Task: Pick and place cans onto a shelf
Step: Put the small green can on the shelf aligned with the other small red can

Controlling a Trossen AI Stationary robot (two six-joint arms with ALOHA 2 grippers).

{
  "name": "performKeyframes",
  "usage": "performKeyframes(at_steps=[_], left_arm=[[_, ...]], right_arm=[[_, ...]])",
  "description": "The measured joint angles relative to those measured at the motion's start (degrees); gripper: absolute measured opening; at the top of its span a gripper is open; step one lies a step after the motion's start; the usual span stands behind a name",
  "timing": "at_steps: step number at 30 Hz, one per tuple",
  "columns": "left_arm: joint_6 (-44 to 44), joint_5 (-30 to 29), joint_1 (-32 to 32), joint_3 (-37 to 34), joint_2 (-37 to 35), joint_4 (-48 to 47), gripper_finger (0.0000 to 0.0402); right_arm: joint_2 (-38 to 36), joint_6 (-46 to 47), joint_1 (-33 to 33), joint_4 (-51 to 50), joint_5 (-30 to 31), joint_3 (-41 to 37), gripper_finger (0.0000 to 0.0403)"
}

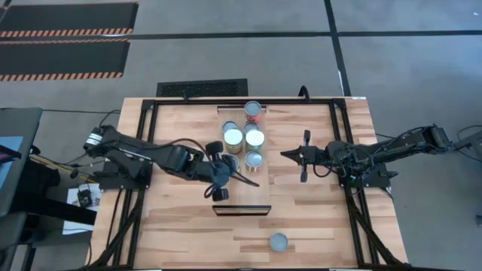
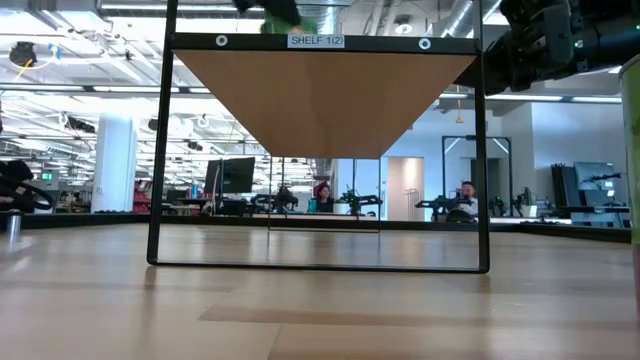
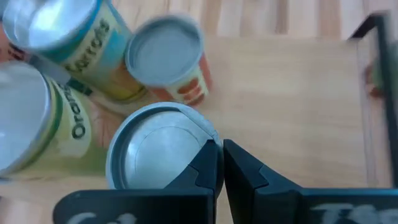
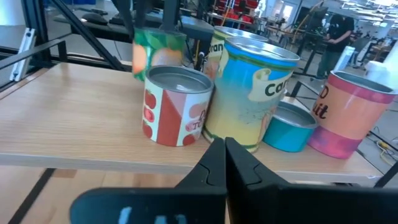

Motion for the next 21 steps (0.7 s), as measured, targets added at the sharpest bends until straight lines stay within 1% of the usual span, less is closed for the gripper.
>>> performKeyframes(at_steps=[3,11,18,21], left_arm=[[0.1,-0.3,0.3,-1.9,0.0,2.7,0.0002],[0.5,-0.6,2.8,-2.8,0.0,3.1,0.0002],[0.6,2.7,4.8,-2.9,0.0,4.3,0.0002],[0.6,3.1,5.0,-2.8,0.0,4.6,0.0002]], right_arm=[[0.0,0.0,0.2,0.0,-0.2,0.0,0.0007],[0.0,0.4,0.2,0.0,-0.3,0.0,0.0007],[0.0,0.4,0.2,0.0,-0.3,0.0,0.0007],[0.0,0.4,0.2,0.0,-0.3,0.0,0.0007]])
